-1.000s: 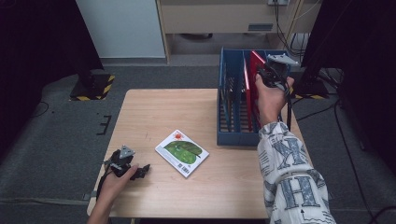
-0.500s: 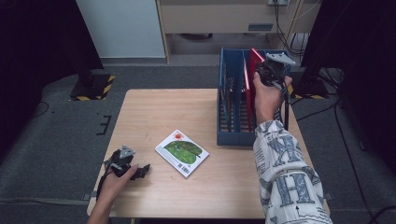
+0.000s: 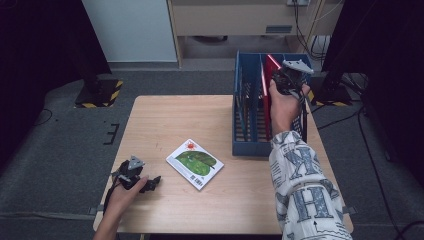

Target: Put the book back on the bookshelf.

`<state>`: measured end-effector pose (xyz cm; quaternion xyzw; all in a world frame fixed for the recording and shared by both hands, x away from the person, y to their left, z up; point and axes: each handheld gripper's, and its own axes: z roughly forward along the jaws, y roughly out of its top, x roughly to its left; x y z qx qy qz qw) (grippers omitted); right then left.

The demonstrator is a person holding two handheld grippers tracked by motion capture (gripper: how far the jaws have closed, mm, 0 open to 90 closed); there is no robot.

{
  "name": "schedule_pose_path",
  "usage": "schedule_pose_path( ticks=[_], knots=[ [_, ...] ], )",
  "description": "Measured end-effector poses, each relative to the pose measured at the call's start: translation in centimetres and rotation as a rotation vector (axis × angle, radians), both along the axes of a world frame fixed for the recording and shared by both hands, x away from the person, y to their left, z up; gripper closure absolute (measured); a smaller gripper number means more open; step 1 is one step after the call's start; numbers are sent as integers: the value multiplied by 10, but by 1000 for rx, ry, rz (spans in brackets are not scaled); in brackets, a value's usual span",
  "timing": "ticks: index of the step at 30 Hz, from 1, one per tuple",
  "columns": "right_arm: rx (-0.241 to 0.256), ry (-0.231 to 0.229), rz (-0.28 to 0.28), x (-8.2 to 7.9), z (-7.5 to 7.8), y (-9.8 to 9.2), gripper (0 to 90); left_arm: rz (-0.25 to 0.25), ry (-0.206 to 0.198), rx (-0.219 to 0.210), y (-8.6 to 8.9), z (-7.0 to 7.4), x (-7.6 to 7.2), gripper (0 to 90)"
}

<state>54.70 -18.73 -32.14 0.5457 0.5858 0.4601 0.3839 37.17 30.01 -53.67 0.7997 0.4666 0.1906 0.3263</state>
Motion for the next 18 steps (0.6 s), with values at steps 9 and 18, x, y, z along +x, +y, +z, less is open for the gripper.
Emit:
schedule_pose_path(
  ticks=[9,18],
  knots=[
    [37,-18,0,2,6,-5,773,-2,-1,1,0,0,1,0],
    [33,-22,9,1,0,-2,769,-2,0,0,0,0,0,0]
  ],
)
